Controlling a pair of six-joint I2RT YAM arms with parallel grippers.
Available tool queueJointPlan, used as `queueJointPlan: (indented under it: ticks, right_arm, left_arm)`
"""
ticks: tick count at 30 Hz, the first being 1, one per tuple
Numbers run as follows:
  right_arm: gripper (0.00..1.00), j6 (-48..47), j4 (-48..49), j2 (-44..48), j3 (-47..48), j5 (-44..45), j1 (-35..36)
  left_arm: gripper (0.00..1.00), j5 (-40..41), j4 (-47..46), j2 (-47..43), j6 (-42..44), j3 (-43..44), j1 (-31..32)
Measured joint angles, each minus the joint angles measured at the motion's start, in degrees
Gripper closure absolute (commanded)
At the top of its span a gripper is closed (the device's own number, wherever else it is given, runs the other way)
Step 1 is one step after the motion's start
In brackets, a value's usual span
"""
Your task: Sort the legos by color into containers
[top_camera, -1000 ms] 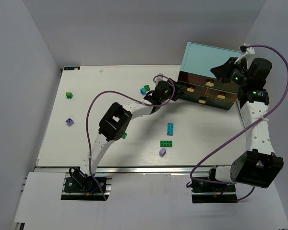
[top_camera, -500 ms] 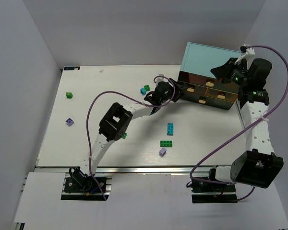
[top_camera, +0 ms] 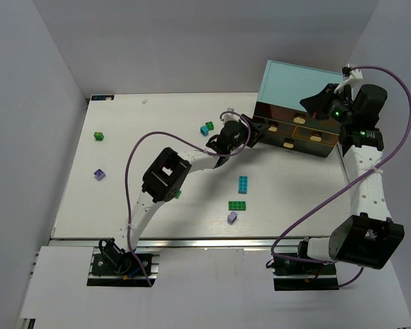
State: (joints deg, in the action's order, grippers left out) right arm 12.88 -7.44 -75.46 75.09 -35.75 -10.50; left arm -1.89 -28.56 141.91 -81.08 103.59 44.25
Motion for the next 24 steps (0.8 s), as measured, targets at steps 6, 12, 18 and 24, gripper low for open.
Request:
queueJointPlan:
  ticks: [6, 12, 18, 24]
  right_arm:
    - [1.0, -0.42, -0.02, 0.0, 0.0, -0.02, 0.0]
    - [1.0, -0.76, -0.02, 0.0, -0.02, -0.04, -0.04]
    - [1.0, -1.07, -0.02, 0.07, -0.55, -0.04, -0.24]
    - [1.0, -1.07, -0.04, 0.17, -0.87, -0.04, -0.39]
  left_arm:
    - [0.32, 0.28, 0.57, 1.53, -0.55, 2.34, 0.57]
    - [0.34, 2.6, 1.38, 2.36, -1.73, 4.02, 1.16]
    - [0.39, 3.96, 1.44, 3.74, -3.8, 5.97, 1.27]
    - [0.42, 5.62, 1.6, 3.96, -5.57, 6.51, 1.75]
